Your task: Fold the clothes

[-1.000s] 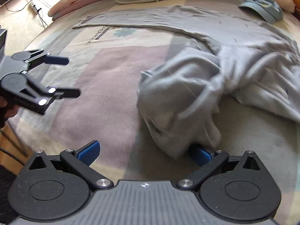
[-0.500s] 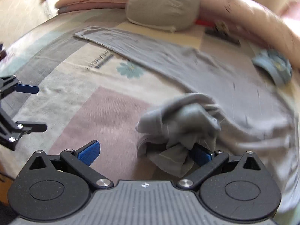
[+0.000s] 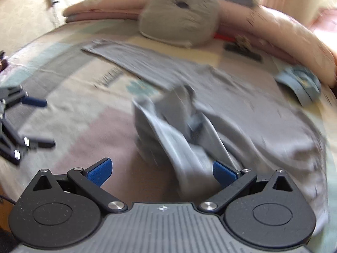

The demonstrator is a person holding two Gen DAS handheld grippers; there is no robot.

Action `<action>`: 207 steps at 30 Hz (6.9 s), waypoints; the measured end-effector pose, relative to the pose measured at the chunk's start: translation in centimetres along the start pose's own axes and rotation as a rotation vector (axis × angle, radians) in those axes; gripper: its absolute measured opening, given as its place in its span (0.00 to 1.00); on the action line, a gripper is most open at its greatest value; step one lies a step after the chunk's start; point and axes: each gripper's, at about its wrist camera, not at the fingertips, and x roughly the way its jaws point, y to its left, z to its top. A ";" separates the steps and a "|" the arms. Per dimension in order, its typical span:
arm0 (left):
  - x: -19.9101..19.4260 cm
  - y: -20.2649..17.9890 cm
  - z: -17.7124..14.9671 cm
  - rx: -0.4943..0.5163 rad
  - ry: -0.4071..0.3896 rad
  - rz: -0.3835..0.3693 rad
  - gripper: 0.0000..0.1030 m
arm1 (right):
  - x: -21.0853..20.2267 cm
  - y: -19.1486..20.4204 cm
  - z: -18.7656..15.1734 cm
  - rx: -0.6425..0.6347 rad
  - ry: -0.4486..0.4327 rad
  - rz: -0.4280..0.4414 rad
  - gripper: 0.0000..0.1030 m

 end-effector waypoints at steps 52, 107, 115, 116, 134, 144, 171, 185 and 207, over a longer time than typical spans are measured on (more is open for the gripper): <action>9.5 -13.0 7.5 -0.531 -0.040 -0.309 0.94 | -2.4 -20.7 -13.8 0.423 -0.126 0.143 1.00; 0.2 -2.7 -0.4 -0.392 0.062 0.032 0.96 | 3.2 -3.8 0.0 -0.212 -0.041 0.468 1.00; -0.9 -1.1 -2.5 -0.451 0.018 0.033 0.96 | 7.9 -2.5 2.1 -0.239 0.130 0.321 1.00; -1.2 -0.8 -2.9 -0.458 0.012 0.035 0.96 | 7.6 -2.2 1.9 -0.257 0.146 0.323 1.00; -4.7 4.6 -7.6 -0.544 -0.079 0.104 0.96 | 7.6 5.0 4.7 -0.079 0.449 0.705 1.00; -8.2 8.0 -10.9 -0.612 -0.098 0.218 0.96 | 10.0 11.6 11.1 -0.042 0.376 0.816 1.00; -11.4 10.4 -13.5 -0.663 -0.100 0.340 0.96 | 13.7 15.4 7.5 0.162 0.464 0.958 1.00; -14.5 11.0 -14.3 -0.695 -0.113 0.431 0.97 | 9.8 21.1 17.4 0.081 0.181 1.220 1.00; -4.6 9.2 -10.2 -0.256 0.032 0.535 0.97 | 9.1 6.1 5.5 0.219 0.237 0.652 1.00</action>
